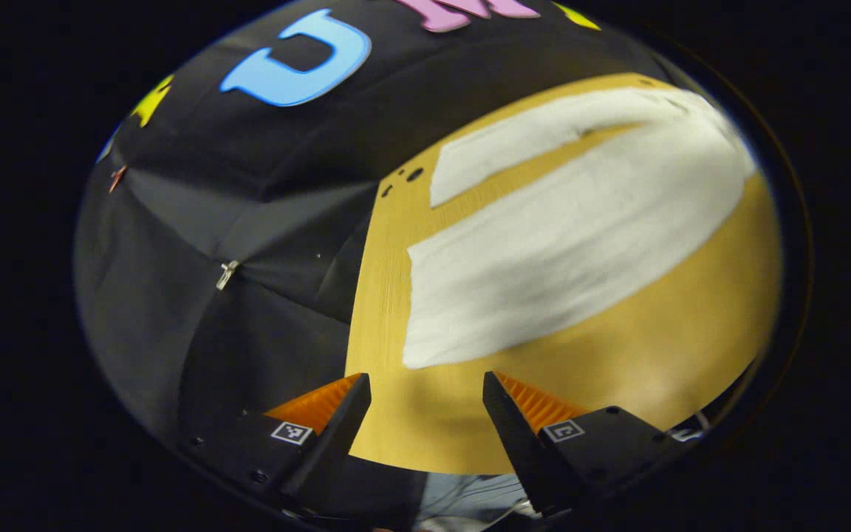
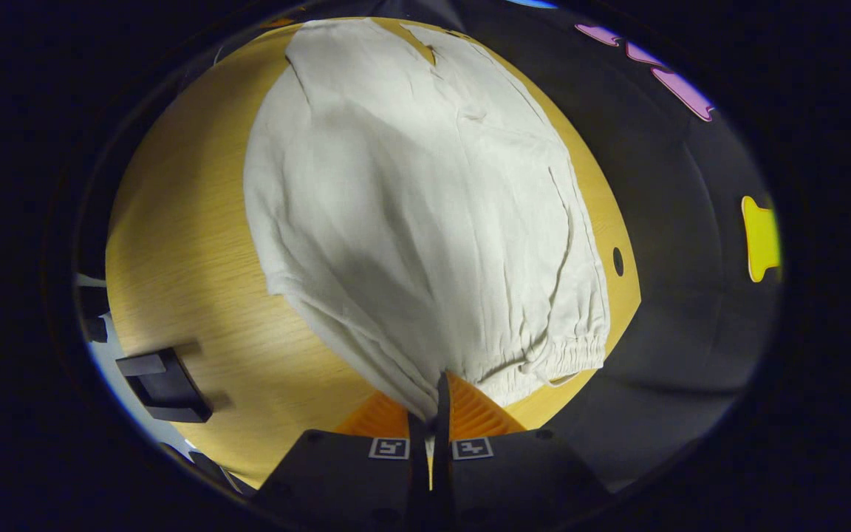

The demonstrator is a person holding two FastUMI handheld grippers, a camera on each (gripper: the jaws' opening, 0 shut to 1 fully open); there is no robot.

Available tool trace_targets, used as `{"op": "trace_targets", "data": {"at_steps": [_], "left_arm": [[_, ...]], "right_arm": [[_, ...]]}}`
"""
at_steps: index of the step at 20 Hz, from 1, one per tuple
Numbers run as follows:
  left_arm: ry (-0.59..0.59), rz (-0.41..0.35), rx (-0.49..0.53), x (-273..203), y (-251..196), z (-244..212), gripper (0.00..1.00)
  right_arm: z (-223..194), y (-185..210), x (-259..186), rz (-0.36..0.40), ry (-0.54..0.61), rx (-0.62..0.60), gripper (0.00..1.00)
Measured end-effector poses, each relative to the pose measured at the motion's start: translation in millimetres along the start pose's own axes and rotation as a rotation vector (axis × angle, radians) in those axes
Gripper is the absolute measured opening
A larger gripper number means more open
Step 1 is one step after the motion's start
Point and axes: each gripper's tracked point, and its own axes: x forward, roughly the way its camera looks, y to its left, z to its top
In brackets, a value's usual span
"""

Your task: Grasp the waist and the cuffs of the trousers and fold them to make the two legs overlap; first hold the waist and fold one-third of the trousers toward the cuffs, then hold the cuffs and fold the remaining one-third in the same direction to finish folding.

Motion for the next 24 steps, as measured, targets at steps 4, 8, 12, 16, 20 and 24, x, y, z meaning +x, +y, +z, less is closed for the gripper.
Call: {"op": "trace_targets", "data": {"at_steps": [4,8,12,16,20,24], "left_arm": [[0.050,-0.012,0.220,39.4,18.8,-24.7,0.97],[0.025,-0.063,0.445,75.0,26.5,-10.2,0.95],[-0.054,-0.181,0.659,102.0,20.1,29.6,0.92],[-0.073,-0.275,0.827,108.8,3.7,53.7,0.75],[-0.046,-0.326,0.856,103.6,-4.1,50.6,0.50],[-0.015,-0.354,0.815,105.3,-7.2,47.1,0.25]], "right_arm": [[0.0,2.2,-1.3,-0.014,0.018,-0.063,0.06],[0.1,1.3,-0.2,0.014,0.024,-0.045,0.06],[0.5,1.9,-0.4,0.015,0.026,-0.071,0.06],[0.8,2.8,-1.6,0.006,0.034,-0.107,0.06],[0.2,2.7,-1.8,0.000,0.036,-0.123,0.06],[0.3,2.8,-1.9,-0.006,0.038,-0.138,0.06]]}}
